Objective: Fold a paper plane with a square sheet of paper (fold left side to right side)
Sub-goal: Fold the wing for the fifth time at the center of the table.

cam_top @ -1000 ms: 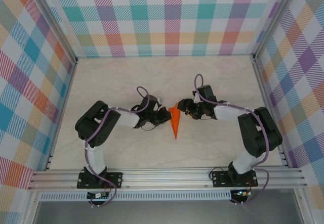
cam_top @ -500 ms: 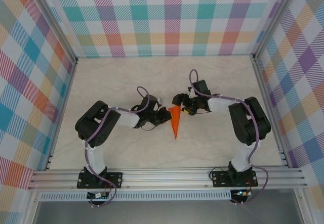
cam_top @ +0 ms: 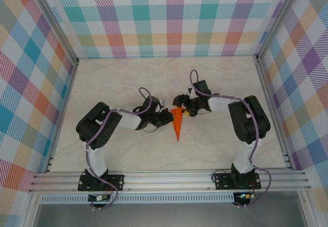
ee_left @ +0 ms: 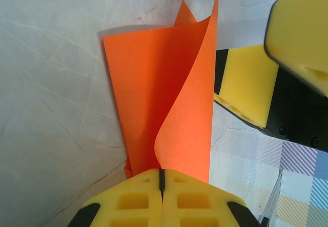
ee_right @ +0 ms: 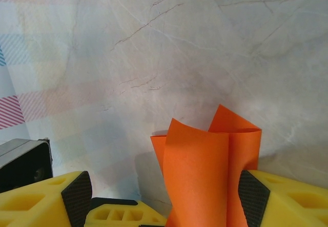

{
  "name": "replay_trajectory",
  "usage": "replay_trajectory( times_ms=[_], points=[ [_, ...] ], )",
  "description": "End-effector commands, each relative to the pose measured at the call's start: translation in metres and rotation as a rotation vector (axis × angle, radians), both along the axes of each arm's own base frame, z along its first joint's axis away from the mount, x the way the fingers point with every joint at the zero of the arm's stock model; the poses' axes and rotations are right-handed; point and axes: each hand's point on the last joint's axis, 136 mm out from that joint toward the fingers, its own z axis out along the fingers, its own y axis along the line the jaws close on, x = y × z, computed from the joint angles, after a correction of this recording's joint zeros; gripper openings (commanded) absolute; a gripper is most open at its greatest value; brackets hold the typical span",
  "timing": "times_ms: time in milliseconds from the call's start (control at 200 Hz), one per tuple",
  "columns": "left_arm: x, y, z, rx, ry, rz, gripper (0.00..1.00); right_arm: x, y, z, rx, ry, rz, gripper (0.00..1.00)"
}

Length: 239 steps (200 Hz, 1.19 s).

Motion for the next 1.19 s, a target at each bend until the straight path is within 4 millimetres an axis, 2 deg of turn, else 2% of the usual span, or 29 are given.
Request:
replay_trajectory(
  times_ms=[0, 315, 965, 1190],
  points=[
    [0.012, -0.001, 0.016, -0.017, -0.05, -0.017, 0.0, -0.009, -0.002, -0.015, -0.057, 0.052, 0.019, 0.78],
    [0.015, -0.003, 0.016, -0.007, -0.052, -0.02, 0.0, -0.014, -0.004, -0.023, -0.085, 0.079, 0.026, 0.78],
    [0.011, 0.005, -0.014, 0.055, -0.009, -0.005, 0.0, -0.016, -0.004, -0.022, -0.093, 0.077, 0.038, 0.78],
    [0.012, 0.006, -0.019, 0.062, -0.004, -0.003, 0.0, -0.016, -0.003, -0.021, -0.093, 0.074, 0.045, 0.78]
  ],
)
